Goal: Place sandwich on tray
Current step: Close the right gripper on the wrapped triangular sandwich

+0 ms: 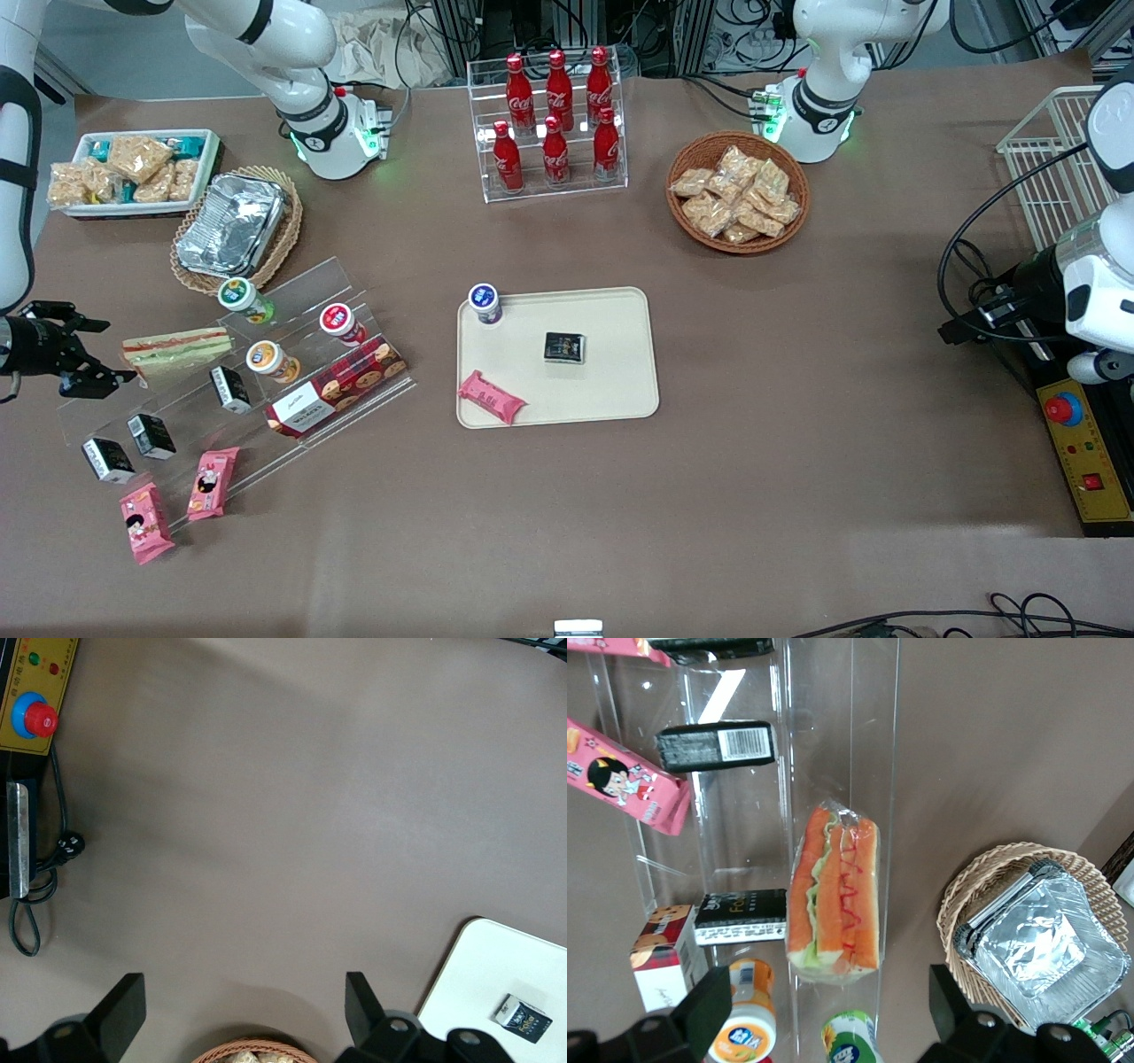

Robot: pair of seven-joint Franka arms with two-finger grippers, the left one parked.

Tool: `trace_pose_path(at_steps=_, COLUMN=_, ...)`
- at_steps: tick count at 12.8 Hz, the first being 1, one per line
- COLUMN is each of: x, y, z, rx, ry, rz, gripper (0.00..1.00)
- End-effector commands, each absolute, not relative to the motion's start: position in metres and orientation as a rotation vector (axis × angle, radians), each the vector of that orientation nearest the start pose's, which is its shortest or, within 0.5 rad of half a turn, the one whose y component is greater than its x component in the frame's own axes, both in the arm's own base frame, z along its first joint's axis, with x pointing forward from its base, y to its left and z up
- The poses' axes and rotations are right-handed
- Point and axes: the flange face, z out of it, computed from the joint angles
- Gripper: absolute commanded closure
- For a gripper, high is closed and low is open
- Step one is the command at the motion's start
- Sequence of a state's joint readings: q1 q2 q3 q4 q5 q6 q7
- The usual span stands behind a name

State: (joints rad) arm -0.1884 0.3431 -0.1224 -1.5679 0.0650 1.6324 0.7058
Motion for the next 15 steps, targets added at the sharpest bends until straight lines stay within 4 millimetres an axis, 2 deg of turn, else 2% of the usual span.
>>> trace_pose_path(at_steps=1, x=0.598, y=-0.176, z=0.416, rx=-2.705, ry=1.564, rz=0.423, gripper=0.02)
trace_pose_path(at_steps=4, x=0.592, y=-0.178, z=0.397, rx=-2.701, ry=1.569, rz=0.430, gripper=0.02)
trace_pose_path(at_steps=6, x=0.588, y=-0.177, z=0.389, rx=-2.700, ry=1.566, rz=0.459, gripper=0.06)
trace_pose_path(at_steps=7, x=0.586, y=-0.179, z=0.387, rx=-2.690, ry=1.570, rz=0.466, gripper=0.14)
trace_pose_path(at_steps=9, x=0.586, y=-0.178, z=0.389, rx=-2.708, ry=1.530, rz=0.464, gripper=0.41)
trace_pose_path(at_steps=11, x=0.586, y=-0.179, z=0.394, rx=-2.739, ry=1.459, rz=0.458, gripper=0.62)
trace_pose_path(at_steps=13, x=0.587, y=-0.181, z=0.406, rx=-2.766, ry=1.395, rz=0.426, gripper=0.66)
trace_pose_path(at_steps=14, x=0.589, y=-0.179, z=0.417, rx=-2.790, ry=1.366, rz=0.392, gripper=0.71)
trace_pose_path(at_steps=15, x=0.592, y=-0.178, z=0.432, rx=-2.822, ry=1.296, rz=0.346, gripper=0.71)
